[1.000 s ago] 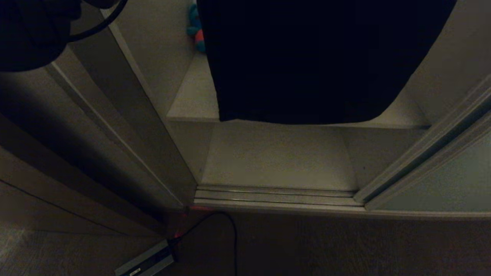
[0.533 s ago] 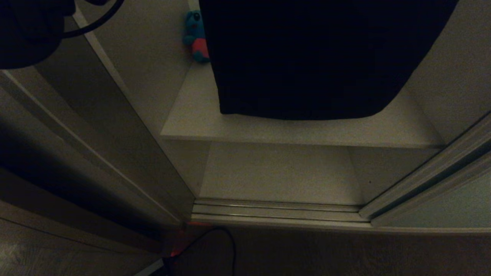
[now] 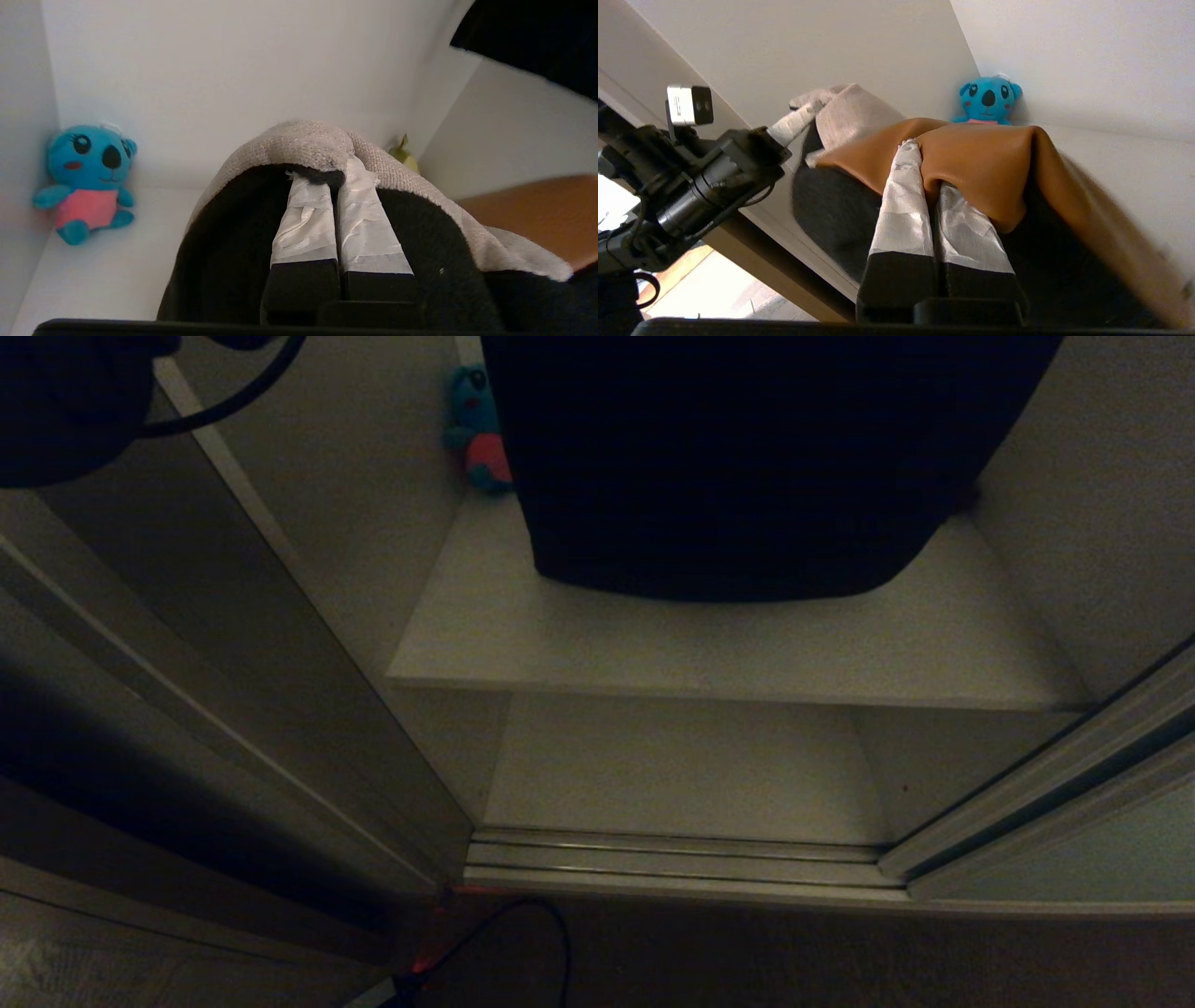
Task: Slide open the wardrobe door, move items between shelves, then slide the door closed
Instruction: Place the pillow on the higher shelf
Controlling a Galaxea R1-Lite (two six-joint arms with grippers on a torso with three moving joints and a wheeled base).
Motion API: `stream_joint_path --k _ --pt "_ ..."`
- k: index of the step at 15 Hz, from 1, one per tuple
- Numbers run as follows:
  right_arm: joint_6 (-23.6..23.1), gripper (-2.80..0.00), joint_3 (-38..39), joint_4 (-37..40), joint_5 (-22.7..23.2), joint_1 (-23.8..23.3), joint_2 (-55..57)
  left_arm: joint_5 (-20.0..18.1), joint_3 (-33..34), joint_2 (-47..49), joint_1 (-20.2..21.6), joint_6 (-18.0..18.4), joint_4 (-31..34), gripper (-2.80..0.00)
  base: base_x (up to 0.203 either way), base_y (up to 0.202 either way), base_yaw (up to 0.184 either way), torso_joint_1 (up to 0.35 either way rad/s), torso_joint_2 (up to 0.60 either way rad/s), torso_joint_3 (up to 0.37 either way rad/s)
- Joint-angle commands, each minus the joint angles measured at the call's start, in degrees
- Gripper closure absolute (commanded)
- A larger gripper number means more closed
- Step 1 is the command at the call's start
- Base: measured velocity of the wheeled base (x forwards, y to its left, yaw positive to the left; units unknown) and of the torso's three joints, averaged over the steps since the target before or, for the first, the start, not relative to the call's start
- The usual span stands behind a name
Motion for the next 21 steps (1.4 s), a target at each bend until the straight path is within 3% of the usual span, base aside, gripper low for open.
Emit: stream_joint_path --k 1,4,10,18,21 --pt "0.18 0.0 -0.33 0.52 0.27 0.05 -0.58 0.24 -0.88 -0.44 -0.24 -0.1 1.18 0.0 0.0 0.0 0.0 0.0 0.0 0.0" --pt "0.23 0.0 -0.39 3.45 0.37 0.08 -2.04 0.24 -0.88 -2.17 -0.57 -0.31 3.95 0.0 0.0 0.0 0.0 0.0 0.0 0.0" --pt "0.32 0.0 2.02 3.37 0.37 -0.11 -1.86 0.51 0.11 -1.56 -0.48 -2.06 3.55 0.0 0.0 0.0 0.0 0.0 0.0 0.0" --pt "0.06 0.0 14.95 -0.22 0.43 -0.62 -5.4 -0.13 14.86 -6.44 -0.52 -4.49 1.84 0.0 0.0 0.0 0.0 0.0 0.0 0.0" --pt "-0.06 0.0 22.3 -0.72 0.65 -1.04 -7.88 -0.69 24.05 -9.12 -0.52 -5.24 1.38 0.0 0.0 0.0 0.0 0.0 0.0 0.0"
